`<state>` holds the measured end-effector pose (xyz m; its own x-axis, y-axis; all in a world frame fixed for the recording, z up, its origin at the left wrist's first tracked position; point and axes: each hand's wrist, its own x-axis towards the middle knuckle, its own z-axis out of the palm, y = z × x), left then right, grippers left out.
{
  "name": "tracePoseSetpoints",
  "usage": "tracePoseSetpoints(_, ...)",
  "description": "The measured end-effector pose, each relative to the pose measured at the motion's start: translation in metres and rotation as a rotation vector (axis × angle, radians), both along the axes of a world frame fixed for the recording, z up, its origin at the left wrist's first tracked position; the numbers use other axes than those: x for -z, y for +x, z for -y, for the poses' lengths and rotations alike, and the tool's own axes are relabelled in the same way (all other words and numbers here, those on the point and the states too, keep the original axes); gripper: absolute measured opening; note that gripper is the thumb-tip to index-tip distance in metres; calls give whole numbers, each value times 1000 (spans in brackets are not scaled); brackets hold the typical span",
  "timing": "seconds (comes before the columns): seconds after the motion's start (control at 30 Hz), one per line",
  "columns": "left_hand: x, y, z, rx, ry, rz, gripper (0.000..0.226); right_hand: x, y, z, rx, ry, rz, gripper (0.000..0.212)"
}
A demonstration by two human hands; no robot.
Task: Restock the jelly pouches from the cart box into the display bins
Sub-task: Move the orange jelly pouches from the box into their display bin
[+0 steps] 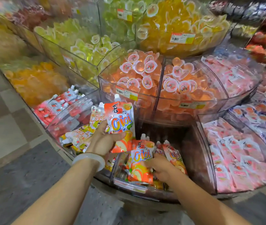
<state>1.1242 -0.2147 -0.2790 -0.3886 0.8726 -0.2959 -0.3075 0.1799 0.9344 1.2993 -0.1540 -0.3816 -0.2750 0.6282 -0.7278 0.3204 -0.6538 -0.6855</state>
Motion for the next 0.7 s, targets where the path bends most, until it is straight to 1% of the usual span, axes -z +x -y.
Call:
tracePoseSetpoints(0.1, -6, 7, -9, 18, 38, 16, 51, 1, -5, 2, 8, 9, -29, 38)
tracePoseSetpoints(0.2, -8, 11, -14, 37, 56, 34, 51, 3, -10, 0, 66, -2, -26, 42)
tracePoseSetpoints(0.33, -8, 8, -18, 53, 44, 19, 55, 6, -13, -5, 65, 4, -17, 34)
tracePoseSetpoints(0.37, -8, 6, -19, 48, 44, 8, 54, 7, -14, -5, 32, 54, 28, 31)
tracePoseSetpoints(0.43, -8, 3, -21, 44, 42, -18, 50, 4, -18, -4, -94, 207, 181, 24)
tracePoseSetpoints(0.47, -8, 2, -21, 49, 39, -27, 50, 2, -21, -4, -156, 280, 265, 24)
tracePoseSetpoints(0.53, -8, 1, -20, 56, 31, -35, 54, -3, -24, -3, -239, 343, 349, 23)
tracePoseSetpoints(0.6, -10, 0, -20, 61, 31, -39, 56, -10, -22, -1, -252, 270, 321, 14)
tracePoseSetpoints(0.67, -11, 0, -20, 55, 36, -29, 56, -15, -14, 0, -226, 127, 251, 20)
tracePoseSetpoints(0.7, -11, 1, -21, 48, 35, -18, 56, -16, -11, 1, -218, 88, 237, 24)
